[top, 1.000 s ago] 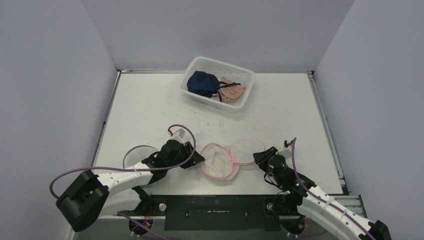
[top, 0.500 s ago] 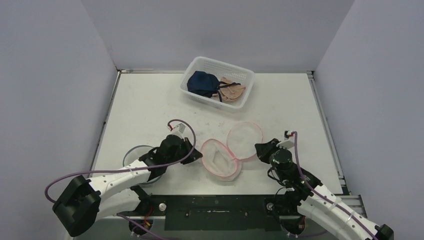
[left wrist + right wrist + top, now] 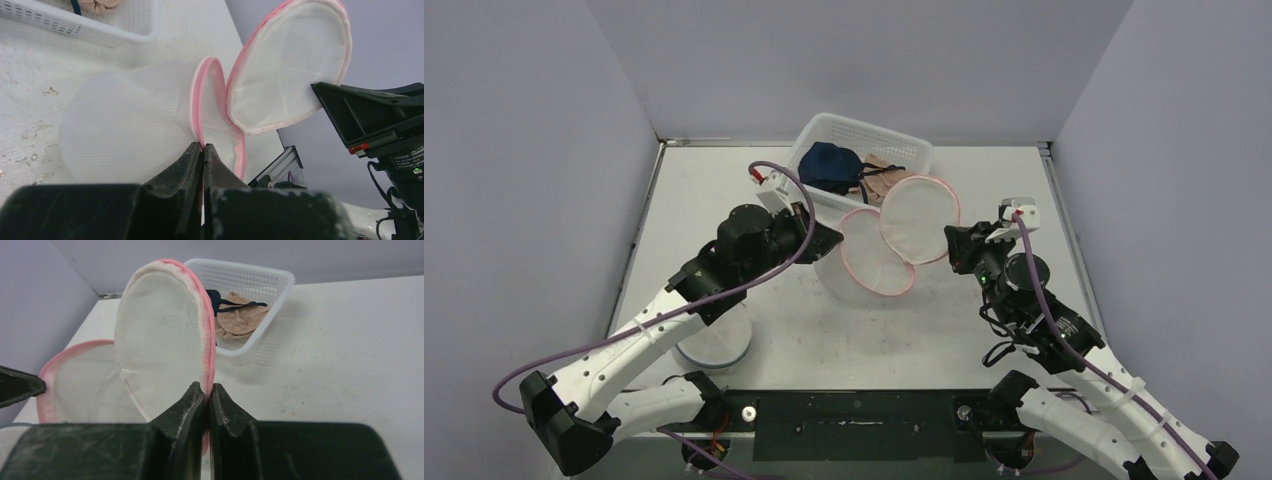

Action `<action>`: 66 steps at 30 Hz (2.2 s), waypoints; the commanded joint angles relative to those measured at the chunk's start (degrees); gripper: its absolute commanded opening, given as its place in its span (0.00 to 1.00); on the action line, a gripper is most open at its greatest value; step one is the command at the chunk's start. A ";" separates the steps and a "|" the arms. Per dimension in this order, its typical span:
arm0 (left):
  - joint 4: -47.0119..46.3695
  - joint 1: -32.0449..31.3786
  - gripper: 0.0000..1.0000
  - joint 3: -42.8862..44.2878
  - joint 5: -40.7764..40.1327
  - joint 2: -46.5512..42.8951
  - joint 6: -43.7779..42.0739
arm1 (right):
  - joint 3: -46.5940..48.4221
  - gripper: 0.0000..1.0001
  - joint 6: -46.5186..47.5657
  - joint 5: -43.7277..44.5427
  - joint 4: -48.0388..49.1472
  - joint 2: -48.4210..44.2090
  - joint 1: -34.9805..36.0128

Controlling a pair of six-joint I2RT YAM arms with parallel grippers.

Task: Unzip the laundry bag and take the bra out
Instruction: Close the laundry bag at the center of the board.

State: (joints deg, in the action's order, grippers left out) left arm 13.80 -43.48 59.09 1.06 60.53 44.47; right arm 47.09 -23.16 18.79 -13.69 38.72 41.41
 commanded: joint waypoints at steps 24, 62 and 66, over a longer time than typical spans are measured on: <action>-1.19 0.33 0.00 -12.02 -1.97 8.62 -5.77 | -20.10 0.05 -19.40 5.61 -2.27 -6.59 1.68; 19.29 0.95 0.00 -3.47 -7.52 11.62 -18.72 | -44.32 0.90 -44.07 -24.22 13.09 -4.65 -13.64; 19.54 0.97 0.00 -3.57 -7.68 11.32 -19.41 | -44.74 0.90 -44.21 -22.13 20.81 -0.14 -14.85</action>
State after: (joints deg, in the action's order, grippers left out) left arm 32.47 -42.87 52.86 -5.58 72.03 26.87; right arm 3.46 -65.34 -3.25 -1.43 34.37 27.83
